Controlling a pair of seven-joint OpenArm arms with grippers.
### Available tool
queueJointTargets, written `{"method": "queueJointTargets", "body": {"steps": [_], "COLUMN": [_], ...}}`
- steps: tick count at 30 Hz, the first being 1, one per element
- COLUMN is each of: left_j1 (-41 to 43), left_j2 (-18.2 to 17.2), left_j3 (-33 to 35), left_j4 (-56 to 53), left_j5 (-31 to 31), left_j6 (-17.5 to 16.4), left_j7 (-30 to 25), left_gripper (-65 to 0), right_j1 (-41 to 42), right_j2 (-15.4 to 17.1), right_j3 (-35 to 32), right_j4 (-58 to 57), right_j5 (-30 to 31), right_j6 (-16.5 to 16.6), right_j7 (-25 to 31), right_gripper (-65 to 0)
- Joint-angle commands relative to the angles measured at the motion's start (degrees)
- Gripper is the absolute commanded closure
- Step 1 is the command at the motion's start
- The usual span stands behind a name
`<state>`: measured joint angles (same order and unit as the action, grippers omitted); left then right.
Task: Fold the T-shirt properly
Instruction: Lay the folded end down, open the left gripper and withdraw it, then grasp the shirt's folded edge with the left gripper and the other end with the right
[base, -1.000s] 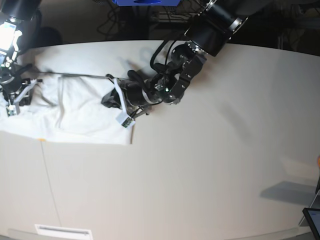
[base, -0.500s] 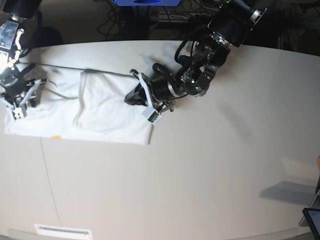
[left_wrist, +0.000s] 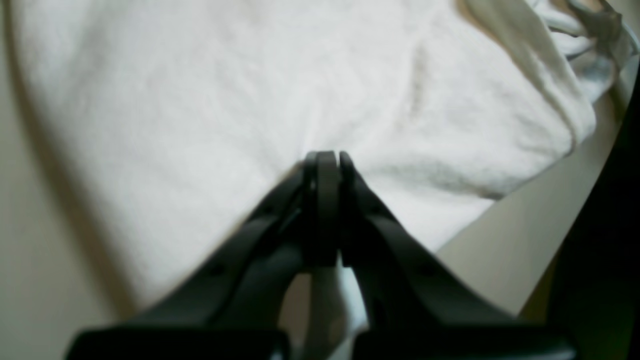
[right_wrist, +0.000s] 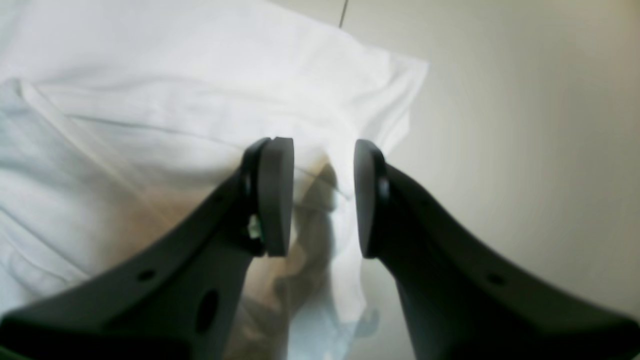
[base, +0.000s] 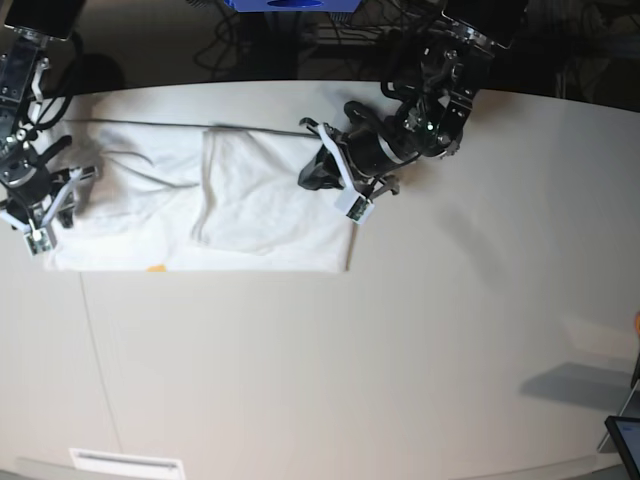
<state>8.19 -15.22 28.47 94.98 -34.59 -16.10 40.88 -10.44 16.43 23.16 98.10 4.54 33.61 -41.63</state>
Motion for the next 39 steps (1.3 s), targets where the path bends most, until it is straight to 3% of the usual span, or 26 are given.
{"method": "queueJointTargets", "body": {"steps": [1, 3, 5, 8, 11, 18, 21, 25, 30, 32, 35, 39], "left_j1": [0.21, 0.56, 1.18, 1.44, 1.35, 4.34, 4.61, 6.1, 7.51, 7.51, 7.33, 6.8], "left_j2": [-0.56, -0.56, -0.56, -1.61, -2.75, -3.55, -4.25, -5.3, -7.33, -7.68, -7.24, -7.06], "left_j3": [-0.12, -0.03, -0.03, -0.12, -1.26, -15.33, -20.34, -22.18, -21.83, -22.53, -25.35, -27.11], "left_j4": [1.06, 2.12, 3.53, 6.6, 9.86, 16.19, 15.83, 15.92, 15.39, 14.08, 10.47, 6.69], "left_j5": [1.4, 1.4, 1.4, 1.4, 1.31, 1.4, 2.98, 9.67, 9.49, 6.15, 3.69, 3.25], "left_j6": [0.76, 0.76, 0.76, 0.76, 0.76, 0.76, 0.76, 0.67, 0.14, -2.32, -6.54, -7.42], "left_j7": [2.59, 2.59, 2.59, 2.59, 2.59, 4.7, 10.24, 11.64, 11.82, 11.82, 11.82, 11.73], "left_gripper": [0.0, 0.0, 0.0, 0.0, 0.0, 0.0, 0.0, 0.0, 0.0, 0.0, 0.0, 0.0], "right_j1": [0.63, 0.63, 0.81, 2.3, 3.8, 6.09, 8.11, 9.87, 9.95, 9.95, 10.04, 10.04], "right_j2": [0.94, 0.94, 1.11, 1.2, 1.29, 1.29, 2.61, 5.42, 9.64, 10.78, 12.28, 14.39], "right_j3": [2.47, 5.28, 9.94, 17.24, 21.55, 26.21, 28.4, 29.9, 29.72, 29.63, 28.32, 23.92], "right_j4": [1.63, 2.42, 3.3, 4.44, 4.53, 3.48, -0.48, -9.45, -21.93, -27.29, -31.51, -32.65], "right_j5": [1.84, 6.06, 11.33, 16.08, 18.28, 23.55, 28.92, 39.11, 51.77, 55.55, 56.34, 56.34], "right_j6": [0.02, 3.01, 6.39, 6.39, 6.39, 6.39, 6.39, 6.39, 6.39, 6.39, 6.39, 6.39], "right_j7": [0.53, -1.14, -4.31, -11.08, -16.0, -22.42, -26.73, -31.3, -32.53, -32.53, -31.91, -29.8], "right_gripper": [-20.3, -21.9, -28.6, -38.2, -38.6, -39.3, -39.3, -39.5, -39.6, -41.6, -43.2, -43.4]}}
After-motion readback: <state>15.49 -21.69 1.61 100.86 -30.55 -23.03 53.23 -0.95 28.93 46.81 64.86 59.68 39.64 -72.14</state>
